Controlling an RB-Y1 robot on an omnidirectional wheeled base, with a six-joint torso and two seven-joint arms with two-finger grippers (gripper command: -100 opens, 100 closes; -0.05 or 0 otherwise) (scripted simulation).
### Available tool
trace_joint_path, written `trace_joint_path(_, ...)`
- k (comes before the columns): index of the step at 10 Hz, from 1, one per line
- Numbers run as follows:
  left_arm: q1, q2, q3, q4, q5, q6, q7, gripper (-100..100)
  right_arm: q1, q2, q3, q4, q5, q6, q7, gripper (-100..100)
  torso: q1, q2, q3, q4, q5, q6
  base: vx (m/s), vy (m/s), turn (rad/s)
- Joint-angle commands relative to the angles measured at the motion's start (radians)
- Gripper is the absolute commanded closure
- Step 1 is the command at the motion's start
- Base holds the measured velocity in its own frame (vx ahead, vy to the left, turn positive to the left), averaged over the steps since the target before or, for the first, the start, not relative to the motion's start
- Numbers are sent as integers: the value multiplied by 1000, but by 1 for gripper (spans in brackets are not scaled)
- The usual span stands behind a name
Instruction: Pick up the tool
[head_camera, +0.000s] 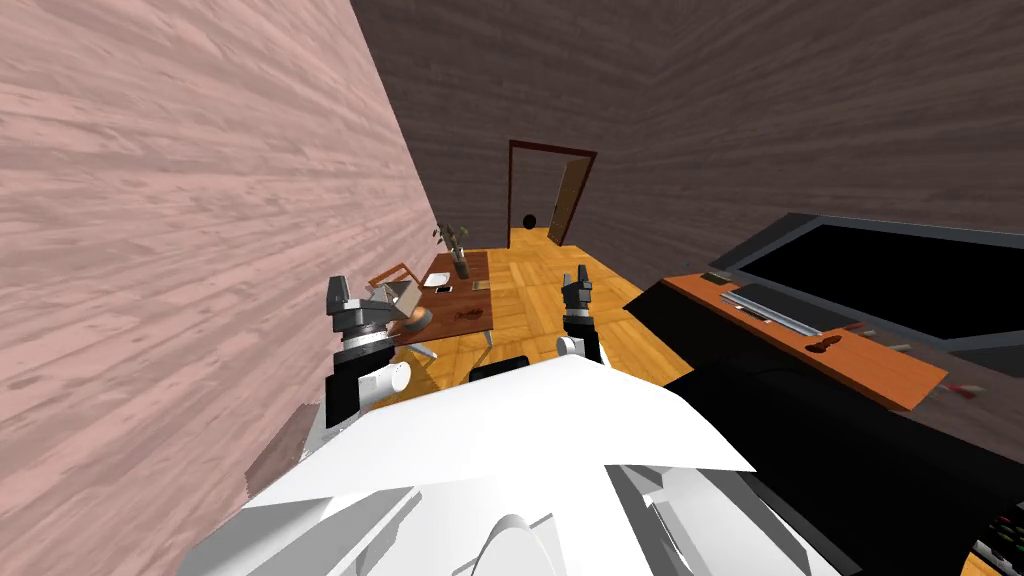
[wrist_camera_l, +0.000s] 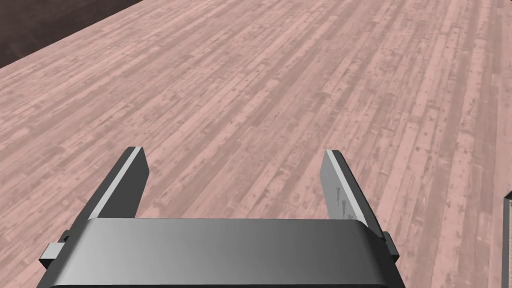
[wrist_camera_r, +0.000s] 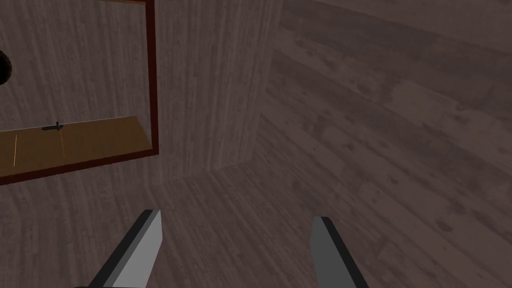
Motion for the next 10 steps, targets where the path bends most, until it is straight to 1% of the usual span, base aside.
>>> trace_joint_path(1,-24,21,50,39,43,44,8,-100,0,0,0,0,0,0,0,0,0,0,0,0,0,0,-21,-59,-482)
trace_joint_path(3,-63,38,113,92,102,101,15,-100,0,0,0,0,0,0,0,0,1,0,0,0,0,0,-10,-51,-438)
trace_joint_path(4,-63,38,113,101,102,101,15,-100,0,0,0,0,0,0,0,0,1,0,0,0,0,0,-9,-25,-198)
trace_joint_path(6,-104,54,176,174,168,156,23,-100,0,0,0,0,0,0,0,0,2,0,0,0,1,0,-11,-27,-386)
trace_joint_path(7,-104,54,176,174,168,164,23,-100,0,0,0,0,0,0,0,0,2,0,0,0,1,-1,-12,-15,-276)
trace_joint_path(9,-143,70,236,250,234,225,31,-100,0,0,0,0,0,0,0,0,3,0,0,0,1,0,-19,-10,-435)
trace_joint_path(10,-143,70,236,256,238,231,31,-100,0,0,0,0,0,0,0,0,4,1,1,0,1,-1,-18,0,-290)
